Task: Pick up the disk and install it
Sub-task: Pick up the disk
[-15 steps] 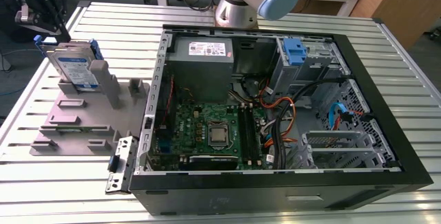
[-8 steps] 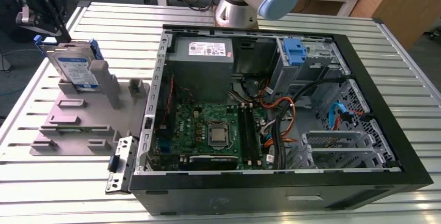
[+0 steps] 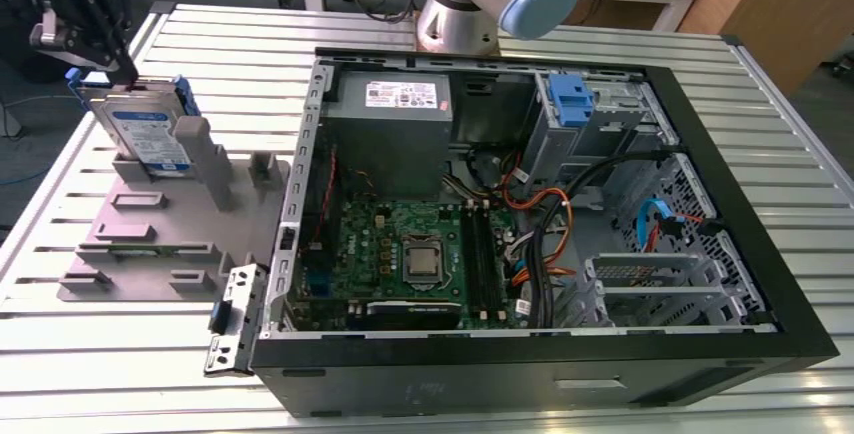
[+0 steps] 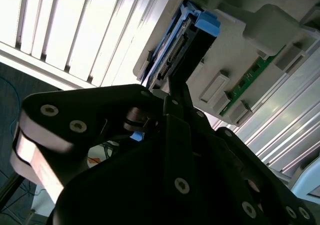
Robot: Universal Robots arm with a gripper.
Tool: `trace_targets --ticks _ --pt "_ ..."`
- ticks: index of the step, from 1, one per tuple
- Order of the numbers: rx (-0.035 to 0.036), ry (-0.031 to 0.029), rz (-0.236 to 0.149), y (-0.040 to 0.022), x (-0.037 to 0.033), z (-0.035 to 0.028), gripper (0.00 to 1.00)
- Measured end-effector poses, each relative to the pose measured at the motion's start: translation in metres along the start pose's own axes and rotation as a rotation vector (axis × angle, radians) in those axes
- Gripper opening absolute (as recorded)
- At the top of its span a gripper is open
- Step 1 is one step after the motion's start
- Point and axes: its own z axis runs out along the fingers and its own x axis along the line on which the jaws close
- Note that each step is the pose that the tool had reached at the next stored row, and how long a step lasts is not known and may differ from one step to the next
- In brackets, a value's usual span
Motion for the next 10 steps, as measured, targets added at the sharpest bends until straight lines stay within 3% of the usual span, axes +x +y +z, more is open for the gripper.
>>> trace_targets --ticks 3,4,6,7,9,10 --pt "0.0000 0.0000 0.000 0.0000 0.0000 0.0000 0.29" --pt "0.0000 0.0000 0.000 0.0000 0.0000 0.0000 0.29" --pt "0.0000 0.0000 0.000 0.0000 0.0000 0.0001 0.41" --pt "0.0000 0.0000 0.000 0.0000 0.0000 0.0001 0.41" --pt "0.0000 0.0000 0.000 0.0000 0.0000 0.0001 0.53" --pt "0.0000 0.0000 0.000 0.0000 0.0000 0.0001 0.53"
